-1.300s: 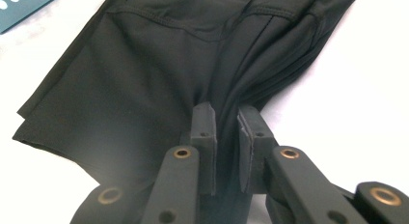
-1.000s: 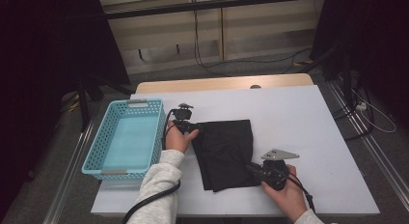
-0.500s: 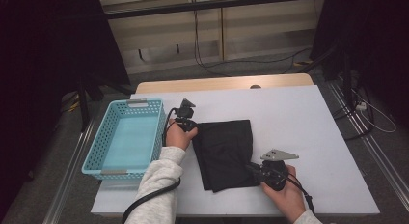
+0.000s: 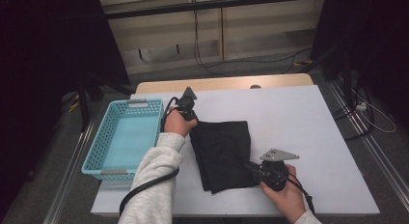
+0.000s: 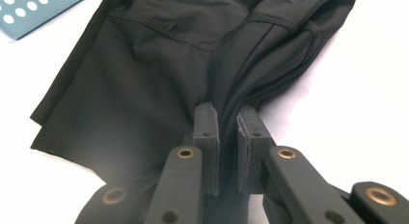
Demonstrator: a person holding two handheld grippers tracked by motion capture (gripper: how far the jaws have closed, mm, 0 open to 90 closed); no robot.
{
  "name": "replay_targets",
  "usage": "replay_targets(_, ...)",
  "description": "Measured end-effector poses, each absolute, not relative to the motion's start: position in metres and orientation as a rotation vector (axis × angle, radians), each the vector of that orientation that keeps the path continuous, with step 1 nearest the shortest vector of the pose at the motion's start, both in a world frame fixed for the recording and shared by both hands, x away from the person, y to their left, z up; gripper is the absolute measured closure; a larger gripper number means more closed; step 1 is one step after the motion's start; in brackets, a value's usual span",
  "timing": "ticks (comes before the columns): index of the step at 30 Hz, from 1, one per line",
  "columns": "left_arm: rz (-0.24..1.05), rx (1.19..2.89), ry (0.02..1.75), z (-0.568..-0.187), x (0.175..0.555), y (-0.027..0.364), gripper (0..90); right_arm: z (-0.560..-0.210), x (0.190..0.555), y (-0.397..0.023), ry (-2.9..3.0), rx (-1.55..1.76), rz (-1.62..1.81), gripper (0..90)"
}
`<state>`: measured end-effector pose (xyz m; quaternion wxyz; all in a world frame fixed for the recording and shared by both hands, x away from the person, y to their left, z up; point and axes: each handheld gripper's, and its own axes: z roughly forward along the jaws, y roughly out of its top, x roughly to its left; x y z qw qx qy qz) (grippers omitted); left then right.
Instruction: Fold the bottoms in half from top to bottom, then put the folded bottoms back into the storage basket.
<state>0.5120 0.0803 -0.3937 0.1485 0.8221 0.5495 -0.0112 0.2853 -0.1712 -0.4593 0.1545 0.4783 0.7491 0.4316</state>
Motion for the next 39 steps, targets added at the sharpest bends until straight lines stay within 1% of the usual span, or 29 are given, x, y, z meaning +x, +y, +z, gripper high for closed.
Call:
replay_targets(14, -0.05, 2.434, 1.623, -0.385, 0.517, 0.08, 83.4, -0.455, 0.284, -0.166, 2.136, 1.339, 1.269, 81.0)
replay_targets(25, -0.051, 2.483, 1.647, -0.365, 0.52, 0.079, 83.4, -0.449, 0.283, -0.164, 2.099, 1.308, 1.312, 80.9)
replay_targets(39, -0.042, 2.489, 1.657, -0.349, 0.521, 0.089, 83.4, -0.444, 0.283, -0.158, 2.072, 1.272, 1.368, 80.9)
